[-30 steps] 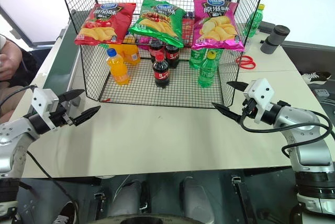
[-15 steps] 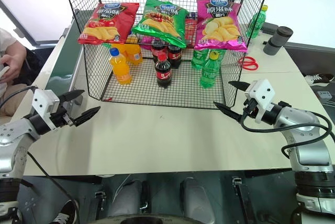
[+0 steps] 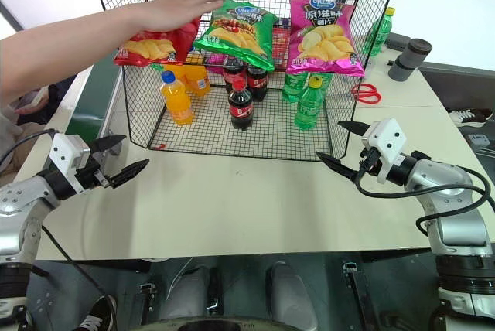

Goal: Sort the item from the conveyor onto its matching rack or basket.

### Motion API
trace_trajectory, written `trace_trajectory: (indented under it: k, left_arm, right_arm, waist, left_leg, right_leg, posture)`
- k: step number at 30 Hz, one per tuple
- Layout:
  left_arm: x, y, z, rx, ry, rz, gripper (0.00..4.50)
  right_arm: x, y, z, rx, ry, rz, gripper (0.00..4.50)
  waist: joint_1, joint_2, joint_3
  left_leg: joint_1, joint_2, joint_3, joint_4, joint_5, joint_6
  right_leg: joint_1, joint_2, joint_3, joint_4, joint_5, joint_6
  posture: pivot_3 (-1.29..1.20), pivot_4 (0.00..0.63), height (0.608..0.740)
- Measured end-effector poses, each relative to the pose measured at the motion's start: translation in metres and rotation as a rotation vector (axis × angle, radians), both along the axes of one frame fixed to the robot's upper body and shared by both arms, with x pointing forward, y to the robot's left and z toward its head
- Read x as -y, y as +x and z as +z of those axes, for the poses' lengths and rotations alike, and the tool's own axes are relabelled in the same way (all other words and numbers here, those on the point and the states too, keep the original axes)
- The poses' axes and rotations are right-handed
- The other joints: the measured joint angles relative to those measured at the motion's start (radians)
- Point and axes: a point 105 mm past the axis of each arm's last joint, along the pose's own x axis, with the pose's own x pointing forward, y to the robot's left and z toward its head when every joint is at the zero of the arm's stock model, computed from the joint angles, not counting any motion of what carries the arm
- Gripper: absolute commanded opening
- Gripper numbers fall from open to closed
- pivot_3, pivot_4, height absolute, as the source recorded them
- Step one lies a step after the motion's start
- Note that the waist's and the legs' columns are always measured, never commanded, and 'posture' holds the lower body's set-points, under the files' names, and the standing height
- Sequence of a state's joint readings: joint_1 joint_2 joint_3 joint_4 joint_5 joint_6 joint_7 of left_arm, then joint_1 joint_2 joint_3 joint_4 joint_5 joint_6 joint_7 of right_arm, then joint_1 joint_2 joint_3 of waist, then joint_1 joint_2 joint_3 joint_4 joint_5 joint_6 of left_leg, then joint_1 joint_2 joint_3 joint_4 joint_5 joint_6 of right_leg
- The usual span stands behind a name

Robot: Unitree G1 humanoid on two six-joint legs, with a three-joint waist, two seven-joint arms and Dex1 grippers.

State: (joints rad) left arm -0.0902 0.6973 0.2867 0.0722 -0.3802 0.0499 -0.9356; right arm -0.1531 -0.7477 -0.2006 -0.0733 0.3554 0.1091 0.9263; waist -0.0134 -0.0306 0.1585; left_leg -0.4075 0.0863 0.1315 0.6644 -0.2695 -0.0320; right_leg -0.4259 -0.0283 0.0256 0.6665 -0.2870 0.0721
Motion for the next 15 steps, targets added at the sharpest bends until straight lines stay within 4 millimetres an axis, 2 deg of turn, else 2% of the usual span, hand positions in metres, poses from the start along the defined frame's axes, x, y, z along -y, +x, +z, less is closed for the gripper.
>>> trace_trajectory:
  k: [15]
  left_arm:
    - [0.0088,0.0102,-0.0013,0.028,-0.024,-0.018,4.50]
  right_arm:
    - [-0.0065,0.0038,0.0005,0.020,0.000,0.002,4.48]
  waist:
    - [0.000,0.000,0.000]
  left_leg:
    - [0.000,0.000,0.000,0.000,0.000,0.000]
  right_leg:
    - [0.000,0.000,0.000,0.000,0.000,0.000]
  posture:
    - [0.00,0.150,0.740]
